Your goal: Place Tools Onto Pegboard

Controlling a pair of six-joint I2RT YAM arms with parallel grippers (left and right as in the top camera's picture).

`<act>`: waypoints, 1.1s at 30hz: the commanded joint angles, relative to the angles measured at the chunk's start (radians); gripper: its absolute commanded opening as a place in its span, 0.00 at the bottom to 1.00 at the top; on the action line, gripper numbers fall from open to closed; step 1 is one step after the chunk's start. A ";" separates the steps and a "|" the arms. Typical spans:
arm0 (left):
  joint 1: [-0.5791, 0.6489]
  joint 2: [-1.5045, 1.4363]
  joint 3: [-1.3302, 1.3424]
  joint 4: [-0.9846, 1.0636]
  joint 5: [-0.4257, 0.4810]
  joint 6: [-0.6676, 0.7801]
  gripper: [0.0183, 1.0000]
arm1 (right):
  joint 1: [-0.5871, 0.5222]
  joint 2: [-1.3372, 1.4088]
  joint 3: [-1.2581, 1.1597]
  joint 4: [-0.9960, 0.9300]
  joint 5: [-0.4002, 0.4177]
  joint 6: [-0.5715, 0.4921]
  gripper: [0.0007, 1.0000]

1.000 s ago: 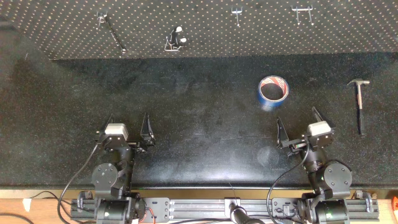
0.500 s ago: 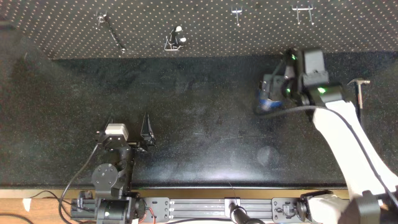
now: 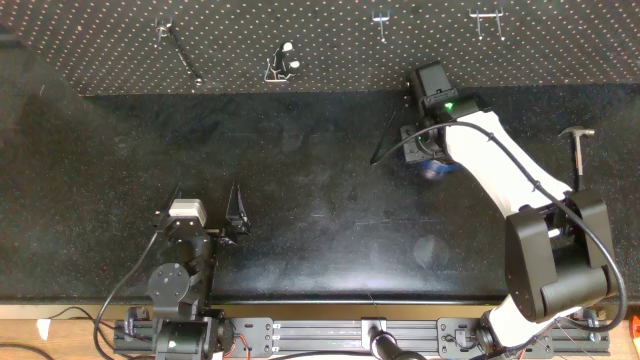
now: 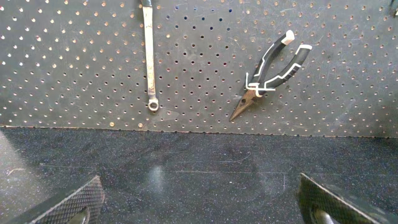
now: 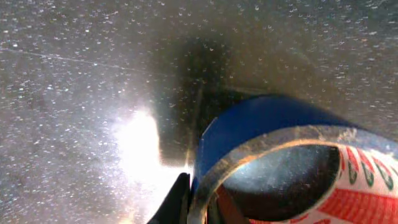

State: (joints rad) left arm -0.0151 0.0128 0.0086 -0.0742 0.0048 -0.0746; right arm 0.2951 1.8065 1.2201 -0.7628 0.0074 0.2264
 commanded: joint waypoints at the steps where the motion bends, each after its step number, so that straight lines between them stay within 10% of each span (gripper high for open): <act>1: -0.004 -0.008 -0.003 -0.006 0.008 0.012 1.00 | 0.021 -0.069 0.018 0.018 0.053 0.002 0.08; 6: -0.004 -0.008 -0.003 -0.006 0.008 0.012 0.99 | 0.201 -0.481 0.018 0.362 0.055 0.053 0.07; 26: -0.004 -0.008 -0.003 -0.006 0.008 0.012 1.00 | 0.229 -0.128 0.018 0.821 0.192 -0.045 0.08; 30: -0.004 -0.008 -0.003 -0.006 0.008 0.012 1.00 | 0.235 -0.132 0.018 0.817 0.183 -0.045 0.36; 33: -0.004 -0.008 -0.003 -0.006 0.007 0.012 0.99 | 0.240 -0.159 0.018 0.768 0.156 -0.045 0.36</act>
State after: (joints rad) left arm -0.0151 0.0128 0.0082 -0.0738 0.0051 -0.0746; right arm 0.5259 1.6703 1.2388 0.0387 0.1844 0.1886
